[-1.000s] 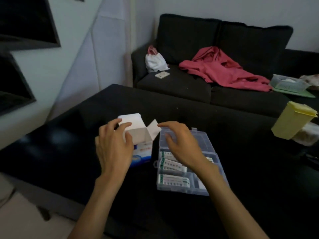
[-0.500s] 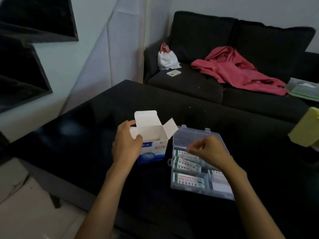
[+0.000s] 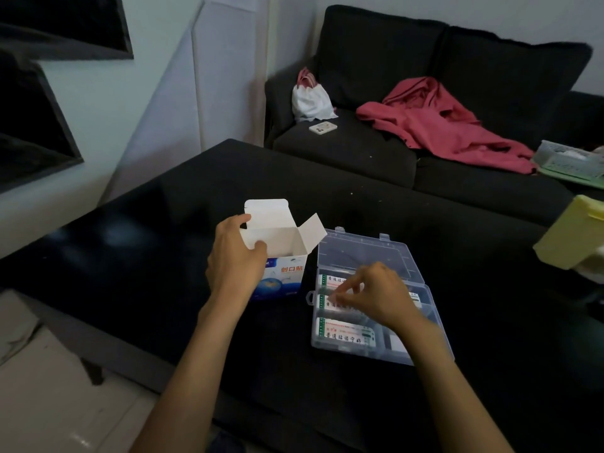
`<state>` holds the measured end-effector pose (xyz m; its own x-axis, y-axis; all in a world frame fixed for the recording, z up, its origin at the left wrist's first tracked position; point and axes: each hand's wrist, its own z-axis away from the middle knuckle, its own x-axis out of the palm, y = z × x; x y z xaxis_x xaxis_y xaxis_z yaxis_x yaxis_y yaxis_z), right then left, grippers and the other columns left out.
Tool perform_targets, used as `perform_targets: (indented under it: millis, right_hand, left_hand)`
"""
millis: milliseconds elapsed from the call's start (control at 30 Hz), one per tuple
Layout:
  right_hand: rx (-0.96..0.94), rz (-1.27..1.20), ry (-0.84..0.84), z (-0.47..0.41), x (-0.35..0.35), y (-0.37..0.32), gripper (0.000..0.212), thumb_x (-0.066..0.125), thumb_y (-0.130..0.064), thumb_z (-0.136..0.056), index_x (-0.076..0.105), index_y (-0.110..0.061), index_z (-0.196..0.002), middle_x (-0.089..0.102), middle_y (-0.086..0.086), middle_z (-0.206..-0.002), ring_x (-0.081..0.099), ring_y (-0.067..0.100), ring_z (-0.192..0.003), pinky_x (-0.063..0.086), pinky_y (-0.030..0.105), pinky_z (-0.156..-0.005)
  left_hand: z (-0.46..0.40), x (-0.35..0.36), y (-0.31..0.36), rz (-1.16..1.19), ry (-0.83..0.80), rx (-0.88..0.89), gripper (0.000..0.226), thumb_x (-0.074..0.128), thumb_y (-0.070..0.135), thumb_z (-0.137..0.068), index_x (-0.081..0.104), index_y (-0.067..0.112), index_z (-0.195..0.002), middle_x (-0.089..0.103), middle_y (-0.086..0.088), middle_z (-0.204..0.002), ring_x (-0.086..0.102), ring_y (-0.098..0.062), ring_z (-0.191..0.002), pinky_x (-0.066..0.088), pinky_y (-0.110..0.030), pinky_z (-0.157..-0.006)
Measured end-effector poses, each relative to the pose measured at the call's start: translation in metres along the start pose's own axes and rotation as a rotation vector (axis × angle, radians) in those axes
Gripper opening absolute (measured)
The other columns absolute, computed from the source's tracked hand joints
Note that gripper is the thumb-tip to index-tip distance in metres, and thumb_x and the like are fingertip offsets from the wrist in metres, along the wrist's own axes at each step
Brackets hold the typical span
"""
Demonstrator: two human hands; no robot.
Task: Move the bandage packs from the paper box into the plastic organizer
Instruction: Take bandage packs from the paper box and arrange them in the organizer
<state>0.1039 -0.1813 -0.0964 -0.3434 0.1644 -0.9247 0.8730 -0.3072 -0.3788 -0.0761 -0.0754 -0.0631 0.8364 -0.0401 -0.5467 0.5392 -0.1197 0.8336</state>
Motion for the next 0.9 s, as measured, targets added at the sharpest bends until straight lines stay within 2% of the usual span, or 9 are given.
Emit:
perform_targets:
  millis: [167, 333, 367, 433, 500, 600, 700, 800, 900]
  right_hand:
    - [-0.01, -0.014, -0.038, 0.003, -0.005, -0.005, 0.018, 0.072, -0.044, -0.075, 0.074, -0.031, -0.087, 0.056, -0.017, -0.071, 0.053, 0.005, -0.072, 0.052, 0.029, -0.075]
    - [-0.1, -0.245, 0.185, 0.005, -0.042, -0.041, 0.008, 0.061, -0.039, -0.085, 0.062, -0.036, -0.093, 0.059, -0.012, -0.081, 0.054, 0.004, -0.074, 0.04, 0.014, -0.06]
    - [-0.14, -0.267, 0.205, 0.002, -0.048, -0.055, 0.011, 0.059, -0.035, -0.088, 0.06, -0.035, -0.098, 0.058, -0.014, -0.086, 0.055, 0.002, -0.078, 0.041, 0.013, -0.062]
    - [-0.191, -0.306, 0.16, 0.001, -0.046, -0.071, 0.017, 0.055, -0.03, -0.092, 0.059, -0.037, -0.107, 0.055, -0.018, -0.095, 0.055, -0.004, -0.085, 0.046, 0.014, -0.067]
    - [-0.22, -0.295, 0.086, -0.001, -0.031, -0.077, 0.018, 0.053, -0.027, -0.094, 0.061, -0.035, -0.109, 0.056, -0.018, -0.101, 0.055, -0.006, -0.086, 0.051, 0.017, -0.074]
    - [-0.191, -0.268, 0.148, 0.0, -0.007, -0.071, 0.019, 0.055, -0.02, -0.094, 0.068, -0.025, -0.107, 0.062, -0.007, -0.108, 0.055, 0.001, -0.091, 0.05, 0.019, -0.082]
    - [-0.218, -0.291, 0.251, 0.004, 0.001, -0.066, 0.022, 0.058, -0.017, -0.092, 0.068, -0.021, -0.112, 0.064, -0.006, -0.108, 0.054, 0.002, -0.094, 0.049, 0.016, -0.084]
    - [-0.192, -0.244, 0.289, 0.007, 0.003, -0.058, 0.026, 0.059, -0.016, -0.092, 0.066, -0.022, -0.116, 0.064, -0.007, -0.113, 0.052, 0.001, -0.097, 0.038, 0.005, -0.079]
    - [-0.171, -0.207, 0.276, 0.008, 0.006, -0.055, 0.025, 0.058, -0.017, -0.092, 0.067, -0.024, -0.115, 0.065, -0.007, -0.114, 0.055, 0.007, -0.103, 0.041, 0.011, -0.081]
  left_hand:
    - [-0.001, -0.001, -0.003, 0.014, 0.003, 0.017, 0.049, 0.054, 0.014, -0.093, 0.041, 0.026, -0.139, 0.035, 0.0, -0.148, 0.042, -0.024, -0.13, 0.044, -0.04, -0.095]
    - [-0.005, -0.005, -0.012, 0.3, 0.01, -0.154, 0.065, 0.061, 0.022, -0.091, 0.028, 0.019, -0.147, 0.034, -0.008, -0.15, 0.041, -0.027, -0.132, 0.039, -0.045, -0.106]
    - [-0.009, -0.007, -0.018, 0.378, -0.028, -0.206, 0.054, 0.063, 0.025, -0.089, 0.043, 0.016, -0.139, 0.046, -0.011, -0.142, 0.049, -0.028, -0.125, 0.042, -0.048, -0.103]
    - [-0.009, -0.006, -0.027, 0.446, -0.113, -0.252, 0.018, 0.069, 0.036, -0.078, 0.071, 0.025, -0.092, 0.07, -0.01, -0.109, 0.064, -0.03, -0.1, 0.051, -0.05, -0.091]
    - [-0.008, -0.007, -0.034, 0.412, -0.103, -0.182, 0.018, 0.067, 0.046, -0.063, 0.073, 0.031, -0.07, 0.074, -0.005, -0.083, 0.069, -0.029, -0.085, 0.055, -0.051, -0.082]
    - [0.003, -0.02, -0.024, 0.434, -0.028, -0.007, 0.014, 0.071, 0.032, -0.078, 0.075, 0.019, -0.078, 0.073, 0.001, -0.076, 0.07, -0.02, -0.078, 0.056, -0.04, -0.076]
    - [0.006, -0.025, -0.023, 0.543, 0.045, 0.039, 0.017, 0.067, 0.013, -0.086, 0.071, 0.026, -0.075, 0.072, 0.009, -0.074, 0.069, -0.006, -0.072, 0.057, -0.029, -0.07]
    - [-0.001, -0.022, -0.038, 0.474, -0.037, -0.038, 0.024, 0.073, 0.013, -0.078, 0.071, 0.035, -0.068, 0.073, 0.009, -0.073, 0.07, -0.012, -0.074, 0.058, -0.042, -0.077]
    - [0.0, -0.023, -0.042, 0.389, -0.032, -0.069, 0.011, 0.073, 0.019, -0.08, 0.074, 0.03, -0.08, 0.072, 0.008, -0.076, 0.07, -0.016, -0.075, 0.058, -0.042, -0.076]
